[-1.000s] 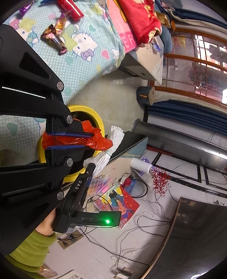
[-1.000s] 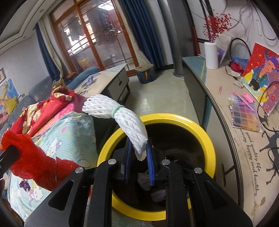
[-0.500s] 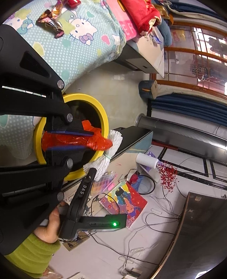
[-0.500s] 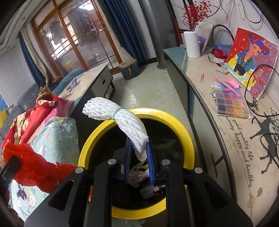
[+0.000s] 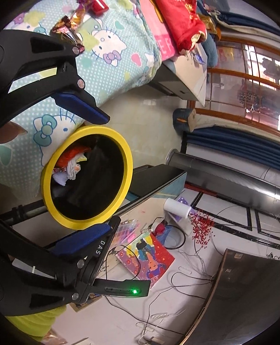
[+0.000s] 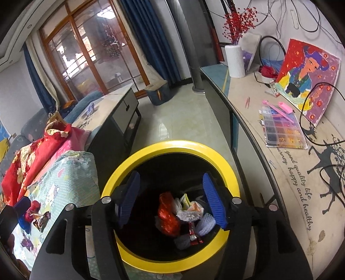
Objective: Collect trash
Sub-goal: 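Open the left gripper over the bin while the right gripper releases its wrapper, then move both open grippers back to the trash on the bed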
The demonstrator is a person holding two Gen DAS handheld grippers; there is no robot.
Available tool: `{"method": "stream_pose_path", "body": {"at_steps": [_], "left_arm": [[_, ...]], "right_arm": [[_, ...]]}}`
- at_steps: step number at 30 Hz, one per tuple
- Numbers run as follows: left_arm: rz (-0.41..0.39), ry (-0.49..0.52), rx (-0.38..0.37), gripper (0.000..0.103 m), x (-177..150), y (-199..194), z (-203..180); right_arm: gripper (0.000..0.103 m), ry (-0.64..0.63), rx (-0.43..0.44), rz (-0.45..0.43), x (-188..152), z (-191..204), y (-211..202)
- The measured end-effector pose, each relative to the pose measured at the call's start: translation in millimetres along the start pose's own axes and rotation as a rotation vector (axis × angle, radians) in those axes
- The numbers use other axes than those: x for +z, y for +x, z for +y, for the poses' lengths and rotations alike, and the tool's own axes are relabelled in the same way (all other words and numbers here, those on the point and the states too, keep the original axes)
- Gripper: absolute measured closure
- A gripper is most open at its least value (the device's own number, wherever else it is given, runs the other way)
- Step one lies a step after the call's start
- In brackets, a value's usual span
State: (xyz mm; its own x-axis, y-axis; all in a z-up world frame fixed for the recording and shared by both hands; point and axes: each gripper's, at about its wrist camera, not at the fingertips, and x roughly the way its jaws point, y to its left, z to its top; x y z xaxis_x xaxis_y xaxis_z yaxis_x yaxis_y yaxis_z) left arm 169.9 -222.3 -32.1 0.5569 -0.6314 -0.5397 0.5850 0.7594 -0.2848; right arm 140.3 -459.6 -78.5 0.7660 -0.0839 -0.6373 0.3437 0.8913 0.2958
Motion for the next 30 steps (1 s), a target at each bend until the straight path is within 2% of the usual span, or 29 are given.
{"method": "stream_pose_path", "body": {"at_steps": [12,30], "left_arm": [[-0.048,-0.025,0.064,0.018,0,-24,16],[-0.147,-0.066,0.223,0.017,-3,-77,61]], "right_arm": [[0.041,-0.053,0.04,-0.031,0,26,-10],[0.037,-0.209,0.179,-0.009,-18,108,-22]]}}
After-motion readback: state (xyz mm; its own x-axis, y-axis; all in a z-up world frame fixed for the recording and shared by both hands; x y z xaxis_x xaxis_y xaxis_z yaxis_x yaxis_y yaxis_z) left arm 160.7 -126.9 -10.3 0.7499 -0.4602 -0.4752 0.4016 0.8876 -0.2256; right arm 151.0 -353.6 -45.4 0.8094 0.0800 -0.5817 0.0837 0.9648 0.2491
